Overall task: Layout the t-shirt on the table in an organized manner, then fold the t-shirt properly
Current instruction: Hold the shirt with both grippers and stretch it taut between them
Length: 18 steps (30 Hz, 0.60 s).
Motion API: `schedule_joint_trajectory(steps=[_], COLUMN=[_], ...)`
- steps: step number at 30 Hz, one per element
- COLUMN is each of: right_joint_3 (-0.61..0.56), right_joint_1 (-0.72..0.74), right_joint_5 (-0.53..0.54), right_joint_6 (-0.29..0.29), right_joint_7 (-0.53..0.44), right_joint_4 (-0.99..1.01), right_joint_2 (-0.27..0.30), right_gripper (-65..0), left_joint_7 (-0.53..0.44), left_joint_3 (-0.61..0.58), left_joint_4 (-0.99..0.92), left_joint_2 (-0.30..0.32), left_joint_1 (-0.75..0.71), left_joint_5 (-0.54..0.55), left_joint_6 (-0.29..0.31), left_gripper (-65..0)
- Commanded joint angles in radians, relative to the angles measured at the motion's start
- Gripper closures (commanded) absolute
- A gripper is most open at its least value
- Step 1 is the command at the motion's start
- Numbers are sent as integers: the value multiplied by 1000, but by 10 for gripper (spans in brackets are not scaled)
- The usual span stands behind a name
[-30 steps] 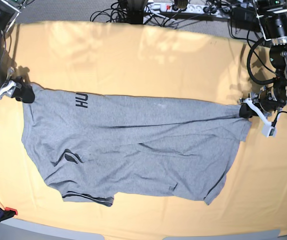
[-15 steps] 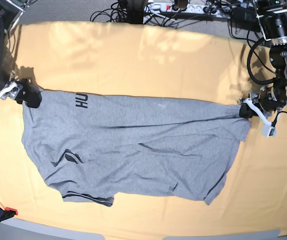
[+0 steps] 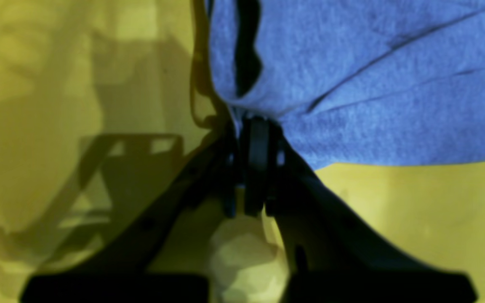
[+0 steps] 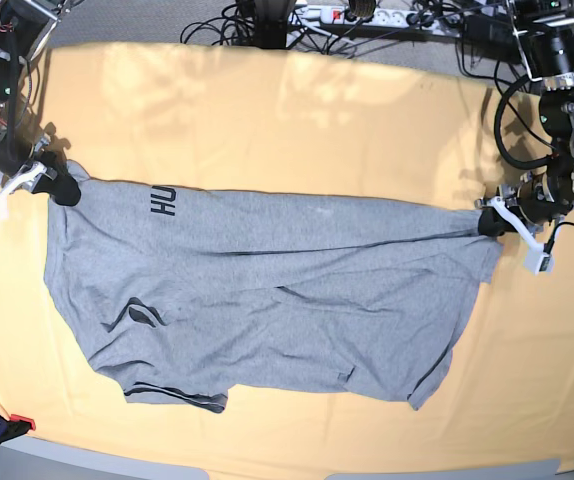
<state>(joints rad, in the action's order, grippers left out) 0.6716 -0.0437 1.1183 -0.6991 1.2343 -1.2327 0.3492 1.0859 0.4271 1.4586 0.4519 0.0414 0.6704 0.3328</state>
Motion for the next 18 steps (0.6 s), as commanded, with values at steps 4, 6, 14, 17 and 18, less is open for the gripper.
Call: schedule_joint_trajectory(steps=[4, 6, 14, 17, 18], right_joint_3=[1, 1, 1, 1, 1], right_joint_1=[9, 5, -14, -14, -14], right_joint_5=[7, 7, 114, 126, 157], right_joint_6=[1, 1, 1, 1, 1], right_joint_7=[23, 34, 96, 103, 117], right_joint_4=[-42, -74, -150, -151, -154], right_joint_2=[34, 57, 168, 198, 208], right_gripper=[0, 0, 0, 0, 0], left_joint_7=[26, 44, 125, 160, 189], left_joint_3=[7, 7, 7, 6, 6], left_joint_4=[12, 14, 15, 15, 15], left_joint_2=[33, 60, 184, 212, 224], left_joint_1=[18, 32, 154, 206, 222], left_joint_5=[83, 151, 507, 536, 568], left_joint_6=[82, 126, 357, 340, 329], left_gripper=[0, 0, 0, 0, 0])
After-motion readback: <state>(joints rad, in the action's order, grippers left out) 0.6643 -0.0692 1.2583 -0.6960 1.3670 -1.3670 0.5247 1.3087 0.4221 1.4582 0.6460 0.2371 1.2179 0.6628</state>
